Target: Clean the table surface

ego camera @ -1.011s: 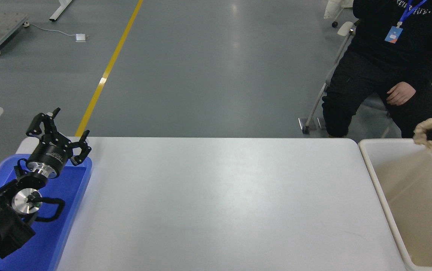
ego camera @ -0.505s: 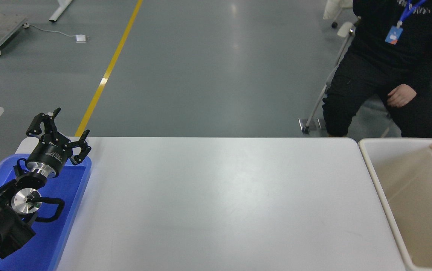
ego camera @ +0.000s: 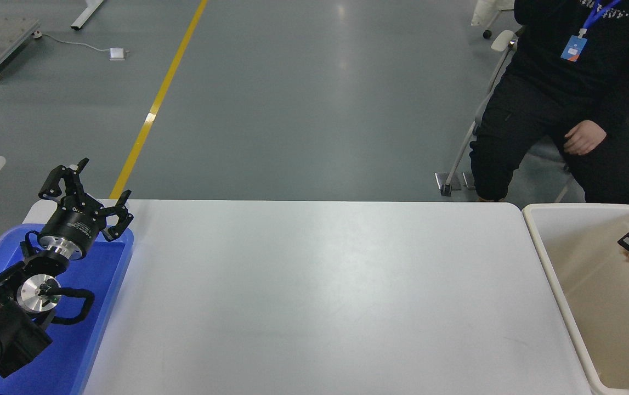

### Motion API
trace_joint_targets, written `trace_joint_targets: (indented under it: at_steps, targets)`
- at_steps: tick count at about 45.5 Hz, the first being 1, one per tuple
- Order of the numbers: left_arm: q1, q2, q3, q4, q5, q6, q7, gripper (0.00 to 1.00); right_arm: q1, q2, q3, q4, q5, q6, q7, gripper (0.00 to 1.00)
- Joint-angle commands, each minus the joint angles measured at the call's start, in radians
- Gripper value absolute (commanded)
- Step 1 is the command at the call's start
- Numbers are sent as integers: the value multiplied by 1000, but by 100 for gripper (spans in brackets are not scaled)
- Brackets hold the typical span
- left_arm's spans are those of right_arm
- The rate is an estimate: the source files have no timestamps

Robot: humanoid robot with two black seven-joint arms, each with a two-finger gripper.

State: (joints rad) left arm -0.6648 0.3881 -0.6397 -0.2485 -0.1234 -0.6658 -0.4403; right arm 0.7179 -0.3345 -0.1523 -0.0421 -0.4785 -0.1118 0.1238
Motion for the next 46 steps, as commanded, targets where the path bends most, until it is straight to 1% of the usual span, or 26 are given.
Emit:
trace_joint_targets:
  at_steps: [1,4,5,6,7,8,17,29,42,46]
  targets:
    - [-1,0,0,0,1,0,0,100,-31,69,2,-27,63,-72,-21,0]
    - [-1,0,0,0,-1,0,0,100,-31,69,3,-27,67,-72,-24,0]
    - [-1,0,0,0,1,0,0,100,-31,69,3,-25,72,-72,-27,4]
    - [-1,0,0,0,-1,0,0,100,-31,68,3,-25,78,-71,-27,34]
    - [-1,0,0,0,-1,0,0,100,-31,68,3,-25,84,-74,-24,78]
    - [-1,0,0,0,-1,0,0,100,-29,69,5,-25,90,-77,-24,100]
    - [1,0,0,0,-1,0,0,100,-21,69,5,-22,169,-78,-24,100]
    - [-1,0,0,0,1,0,0,100,-5,42,3,-9,172,-75,-19,100]
    - [-1,0,0,0,-1,0,0,100,0,-80,5,122,172,-77,-9,100]
    - [-1,0,0,0,-1,0,0,100,0,-129,5,154,172,-77,11,100]
